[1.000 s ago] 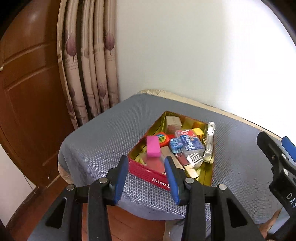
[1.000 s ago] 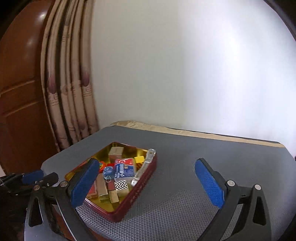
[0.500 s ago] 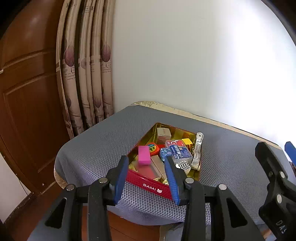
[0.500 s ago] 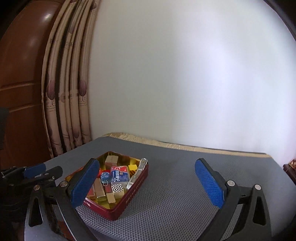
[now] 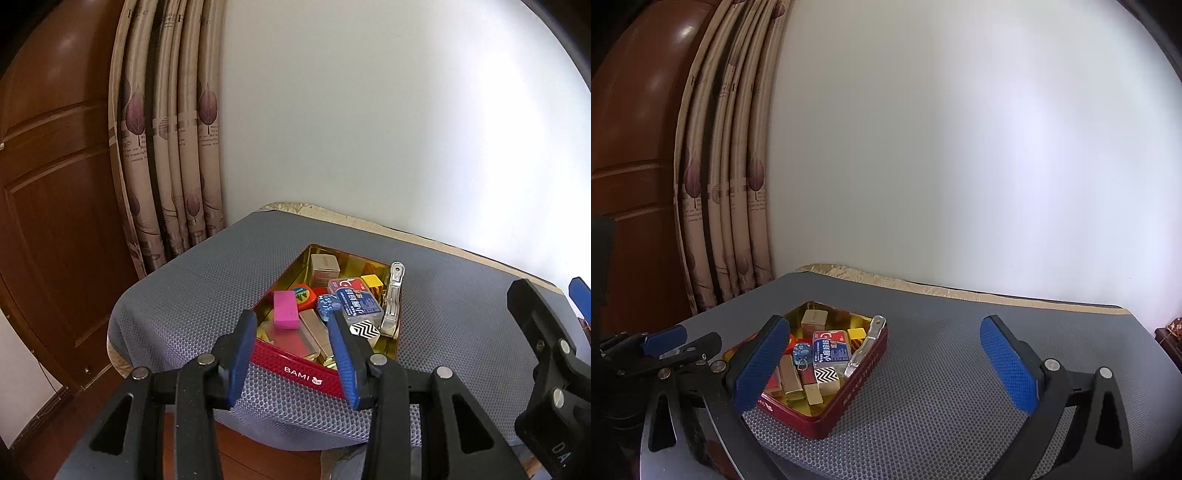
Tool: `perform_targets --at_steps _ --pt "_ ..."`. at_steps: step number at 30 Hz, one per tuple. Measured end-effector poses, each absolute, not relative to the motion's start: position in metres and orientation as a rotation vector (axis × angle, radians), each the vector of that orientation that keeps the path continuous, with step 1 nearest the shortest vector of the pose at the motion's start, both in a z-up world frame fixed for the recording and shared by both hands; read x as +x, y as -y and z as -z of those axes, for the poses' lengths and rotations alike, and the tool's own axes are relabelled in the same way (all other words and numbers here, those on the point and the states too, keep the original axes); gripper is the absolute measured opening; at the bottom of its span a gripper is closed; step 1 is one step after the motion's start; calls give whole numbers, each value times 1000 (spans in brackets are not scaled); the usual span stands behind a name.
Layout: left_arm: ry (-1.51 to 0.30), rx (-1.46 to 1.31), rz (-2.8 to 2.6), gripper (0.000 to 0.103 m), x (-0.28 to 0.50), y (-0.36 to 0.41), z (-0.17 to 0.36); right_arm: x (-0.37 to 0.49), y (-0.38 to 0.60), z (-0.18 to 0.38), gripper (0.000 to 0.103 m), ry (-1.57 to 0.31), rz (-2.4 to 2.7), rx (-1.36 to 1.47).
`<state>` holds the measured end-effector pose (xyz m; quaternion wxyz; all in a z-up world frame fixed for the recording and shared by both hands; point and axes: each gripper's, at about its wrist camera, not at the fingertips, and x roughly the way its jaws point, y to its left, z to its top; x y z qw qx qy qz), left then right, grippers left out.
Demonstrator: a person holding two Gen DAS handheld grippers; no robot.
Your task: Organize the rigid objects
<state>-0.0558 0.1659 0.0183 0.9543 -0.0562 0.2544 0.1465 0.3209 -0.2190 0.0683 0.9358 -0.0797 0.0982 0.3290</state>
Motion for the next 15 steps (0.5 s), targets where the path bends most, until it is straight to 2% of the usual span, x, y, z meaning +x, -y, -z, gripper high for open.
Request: perform_targets --at_steps 15 --pt "-514 -95 -310 41 -55 -162 -17 314 218 -71 102 -184 -679 -167"
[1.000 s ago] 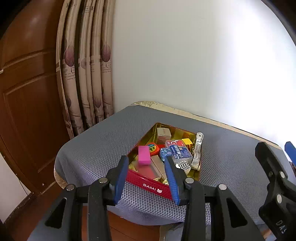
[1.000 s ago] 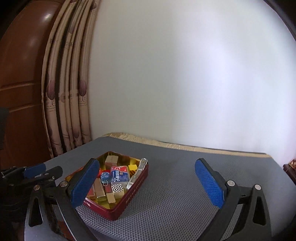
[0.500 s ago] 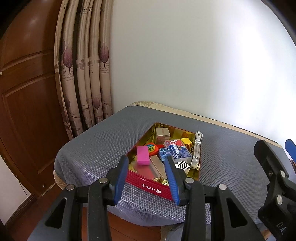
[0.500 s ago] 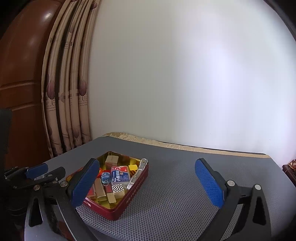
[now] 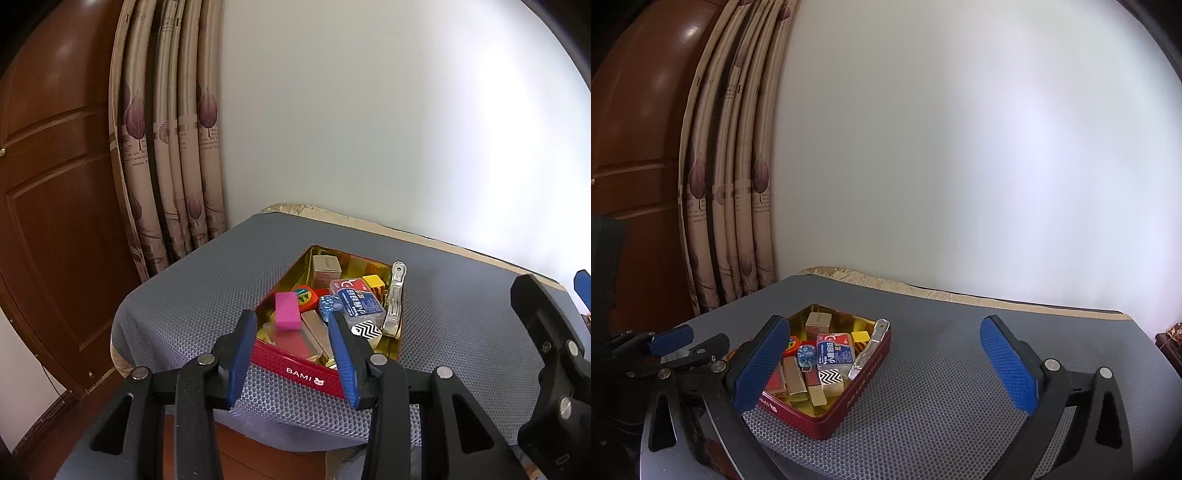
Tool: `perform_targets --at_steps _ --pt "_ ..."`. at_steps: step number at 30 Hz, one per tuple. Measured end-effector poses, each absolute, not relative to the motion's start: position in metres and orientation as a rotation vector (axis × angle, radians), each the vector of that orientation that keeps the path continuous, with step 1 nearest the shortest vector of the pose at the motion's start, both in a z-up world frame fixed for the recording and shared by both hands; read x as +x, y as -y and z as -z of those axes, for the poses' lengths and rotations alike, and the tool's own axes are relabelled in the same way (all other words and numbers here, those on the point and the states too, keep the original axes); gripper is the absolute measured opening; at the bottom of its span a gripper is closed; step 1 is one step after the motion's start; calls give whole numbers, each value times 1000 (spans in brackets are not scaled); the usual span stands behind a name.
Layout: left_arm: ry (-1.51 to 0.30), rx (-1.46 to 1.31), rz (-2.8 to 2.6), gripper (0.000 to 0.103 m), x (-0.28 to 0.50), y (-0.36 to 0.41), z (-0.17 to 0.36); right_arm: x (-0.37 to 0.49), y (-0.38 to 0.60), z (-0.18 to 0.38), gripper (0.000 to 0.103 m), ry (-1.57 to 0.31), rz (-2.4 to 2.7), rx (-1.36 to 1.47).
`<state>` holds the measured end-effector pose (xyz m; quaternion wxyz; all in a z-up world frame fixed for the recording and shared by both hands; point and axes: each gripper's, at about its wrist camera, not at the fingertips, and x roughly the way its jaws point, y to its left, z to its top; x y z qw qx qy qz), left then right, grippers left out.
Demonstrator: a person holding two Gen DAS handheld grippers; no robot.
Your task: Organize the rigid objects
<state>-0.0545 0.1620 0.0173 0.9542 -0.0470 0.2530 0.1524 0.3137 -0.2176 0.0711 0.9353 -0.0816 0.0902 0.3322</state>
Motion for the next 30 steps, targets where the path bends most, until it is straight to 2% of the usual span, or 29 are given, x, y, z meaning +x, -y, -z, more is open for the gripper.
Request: perform_targets --at_steps 30 --pt "-538 -122 -320 41 -52 -164 -12 305 208 -73 102 -180 -680 -178"
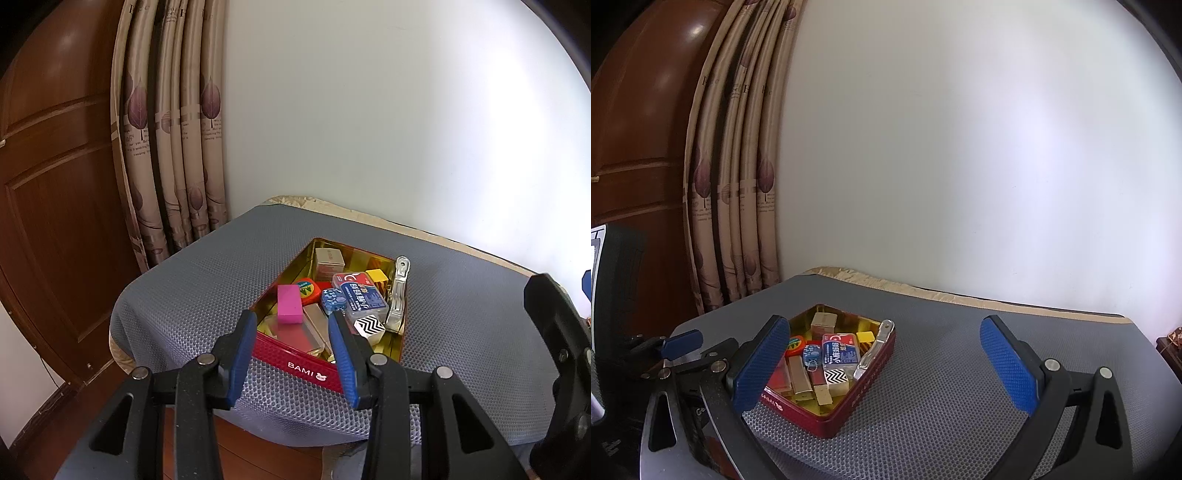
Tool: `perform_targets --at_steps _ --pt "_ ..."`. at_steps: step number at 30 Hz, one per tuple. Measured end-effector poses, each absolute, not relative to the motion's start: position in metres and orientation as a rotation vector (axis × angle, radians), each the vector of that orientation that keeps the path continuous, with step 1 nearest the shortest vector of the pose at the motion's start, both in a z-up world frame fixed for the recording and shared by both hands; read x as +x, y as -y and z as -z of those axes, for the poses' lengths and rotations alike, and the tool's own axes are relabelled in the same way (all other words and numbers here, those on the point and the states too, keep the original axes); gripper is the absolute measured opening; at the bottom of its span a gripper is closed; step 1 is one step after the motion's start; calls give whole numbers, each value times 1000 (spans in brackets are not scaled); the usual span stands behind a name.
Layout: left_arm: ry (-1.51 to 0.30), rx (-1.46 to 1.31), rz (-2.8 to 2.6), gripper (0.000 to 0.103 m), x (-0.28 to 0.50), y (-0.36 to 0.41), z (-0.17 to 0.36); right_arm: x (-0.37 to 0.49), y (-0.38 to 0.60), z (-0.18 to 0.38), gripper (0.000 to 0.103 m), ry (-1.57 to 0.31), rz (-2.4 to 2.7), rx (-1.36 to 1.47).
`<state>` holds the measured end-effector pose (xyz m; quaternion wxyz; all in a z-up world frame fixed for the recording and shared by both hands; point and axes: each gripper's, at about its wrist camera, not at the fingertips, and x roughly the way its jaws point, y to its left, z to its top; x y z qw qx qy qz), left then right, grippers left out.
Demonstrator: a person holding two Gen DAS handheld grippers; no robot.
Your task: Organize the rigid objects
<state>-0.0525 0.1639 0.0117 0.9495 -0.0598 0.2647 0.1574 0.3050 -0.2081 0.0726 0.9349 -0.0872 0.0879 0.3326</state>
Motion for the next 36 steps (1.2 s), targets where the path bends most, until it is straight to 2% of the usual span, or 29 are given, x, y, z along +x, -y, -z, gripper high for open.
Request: perform_targets --at_steps 22,36 --pt "-530 -122 -341 41 -52 -163 -12 302 208 -70 102 -194 -677 -173" --pt "-422 -64 -331 41 -62 -169 -20 299 205 -74 102 -194 -678 -168"
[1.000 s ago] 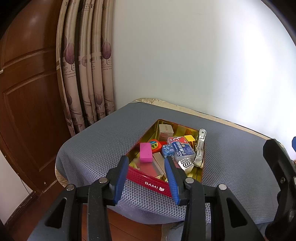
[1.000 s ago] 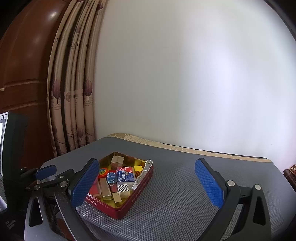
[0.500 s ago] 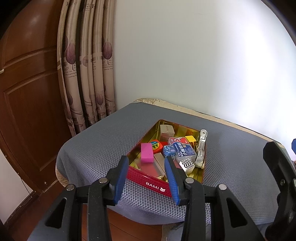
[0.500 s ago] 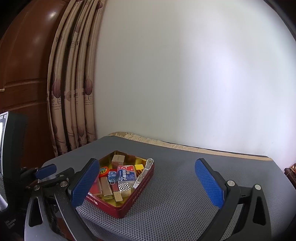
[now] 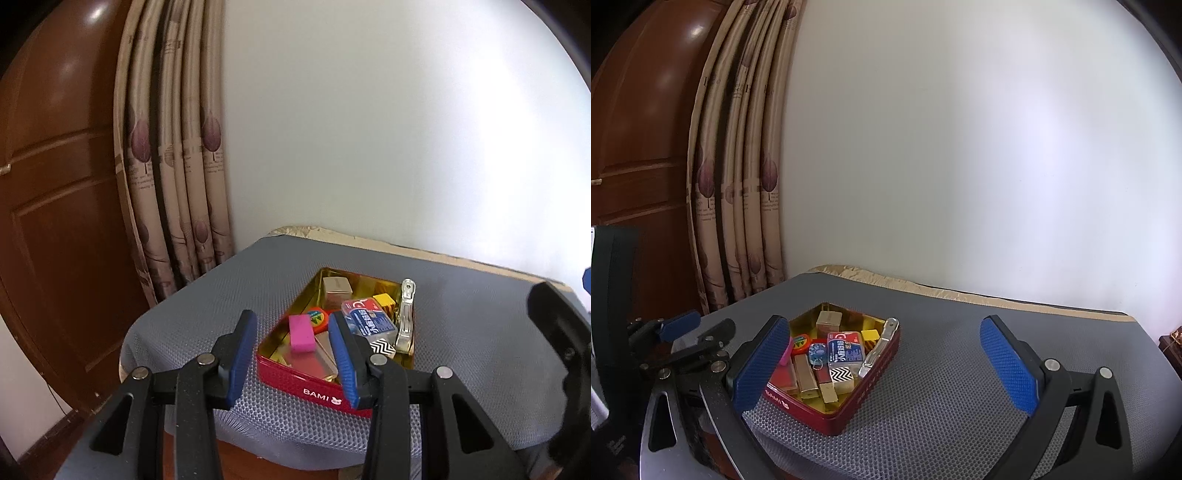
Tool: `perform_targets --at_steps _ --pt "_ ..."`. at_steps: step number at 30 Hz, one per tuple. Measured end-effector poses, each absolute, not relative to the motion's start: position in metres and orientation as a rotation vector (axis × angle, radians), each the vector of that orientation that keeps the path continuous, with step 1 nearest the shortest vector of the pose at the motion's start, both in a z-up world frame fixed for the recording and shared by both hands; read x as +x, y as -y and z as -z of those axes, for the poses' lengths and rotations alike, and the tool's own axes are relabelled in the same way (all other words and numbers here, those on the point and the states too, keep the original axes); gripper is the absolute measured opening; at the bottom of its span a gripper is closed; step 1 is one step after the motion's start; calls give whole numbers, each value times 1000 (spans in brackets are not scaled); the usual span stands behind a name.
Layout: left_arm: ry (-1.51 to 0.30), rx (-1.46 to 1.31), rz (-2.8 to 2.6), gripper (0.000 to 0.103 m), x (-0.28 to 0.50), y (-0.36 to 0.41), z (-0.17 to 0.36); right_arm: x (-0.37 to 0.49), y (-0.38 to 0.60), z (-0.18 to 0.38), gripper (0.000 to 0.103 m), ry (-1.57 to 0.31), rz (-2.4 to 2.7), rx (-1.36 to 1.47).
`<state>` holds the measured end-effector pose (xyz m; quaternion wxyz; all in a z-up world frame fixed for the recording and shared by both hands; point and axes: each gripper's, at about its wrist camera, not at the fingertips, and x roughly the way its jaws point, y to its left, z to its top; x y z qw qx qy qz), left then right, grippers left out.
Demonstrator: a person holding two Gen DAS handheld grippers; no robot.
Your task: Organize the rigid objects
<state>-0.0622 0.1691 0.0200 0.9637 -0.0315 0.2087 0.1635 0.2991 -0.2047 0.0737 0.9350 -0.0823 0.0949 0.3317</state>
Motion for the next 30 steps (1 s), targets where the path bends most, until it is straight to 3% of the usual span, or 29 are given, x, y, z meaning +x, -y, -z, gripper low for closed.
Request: perform_targets --at_steps 8,30 --pt "-484 -140 -343 41 -55 -198 -12 300 197 -70 102 -245 -662 -152" --pt "-481 -93 -322 41 -54 -189 -11 303 198 -62 102 -294 -688 -151"
